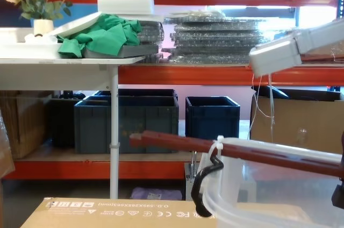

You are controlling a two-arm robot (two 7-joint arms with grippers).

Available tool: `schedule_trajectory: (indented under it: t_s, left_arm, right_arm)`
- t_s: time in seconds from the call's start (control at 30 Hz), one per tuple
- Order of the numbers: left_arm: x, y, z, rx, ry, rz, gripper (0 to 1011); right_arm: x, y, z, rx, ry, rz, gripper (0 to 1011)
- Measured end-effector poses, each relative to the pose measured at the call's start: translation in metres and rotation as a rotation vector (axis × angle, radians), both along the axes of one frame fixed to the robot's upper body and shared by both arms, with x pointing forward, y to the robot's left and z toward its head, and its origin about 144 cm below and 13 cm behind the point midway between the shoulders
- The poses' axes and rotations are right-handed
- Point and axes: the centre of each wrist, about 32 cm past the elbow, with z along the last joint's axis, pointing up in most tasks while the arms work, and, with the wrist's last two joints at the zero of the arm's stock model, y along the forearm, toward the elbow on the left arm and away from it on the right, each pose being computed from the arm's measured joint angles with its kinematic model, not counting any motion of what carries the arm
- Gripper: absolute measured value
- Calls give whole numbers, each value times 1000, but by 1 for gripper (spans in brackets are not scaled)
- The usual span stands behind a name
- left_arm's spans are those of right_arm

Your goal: Use one hand to grasp the basket and place it at the designated location.

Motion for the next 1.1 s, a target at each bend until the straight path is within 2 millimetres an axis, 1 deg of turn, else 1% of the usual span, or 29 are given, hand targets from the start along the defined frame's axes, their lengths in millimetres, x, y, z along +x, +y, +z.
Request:
schedule_trajectory:
  t_s: [0.07, 0.17, 0.27, 0.3, 0.43, 0.5, 0.53, 0.73, 0.77, 0.93, 0.97, 1.1]
  left_arm:
    - [0, 0, 0, 0, 0, 0, 0]
    - [0, 0, 0, 0, 0, 0, 0]
    - [0, 0, 0, 0, 0, 0, 0]
    - [0, 0, 0, 0, 0, 0, 0]
    - [0, 0, 0, 0, 0, 0, 0]
    - [0, 0, 0, 0, 0, 1, 0]
    - [0, 0, 0, 0, 0, 1, 0]
    - [0, 0, 0, 0, 0, 0, 0]
    - [0, 0, 0, 0, 0, 1, 0]
    - [0, 0, 0, 0, 0, 0, 0]
    - [0, 0, 0, 0, 0, 1, 0]
    - [0, 0, 0, 0, 0, 0, 0]
  right_arm:
    - [1, -2, 2, 2, 1, -5, 0]
    - [4, -9, 9, 11, -3, -25, 0]
    - [8, -19, 17, 23, 5, -56, 0]
    - [12, -26, 21, 28, 12, -82, 0]
    - [17, -38, 27, 37, 27, -129, 0]
    - [20, -49, 30, 45, 36, -180, 0]
    - [23, -60, 32, 48, 42, -228, 0]
    - [28, -79, 36, 57, 51, -311, 0]
    - [29, -84, 37, 58, 52, -334, 0]
    - [31, -92, 37, 62, 55, -369, 0]
    - [32, -98, 36, 62, 58, -393, 0]
    - [32, -108, 36, 67, 64, -431, 0]
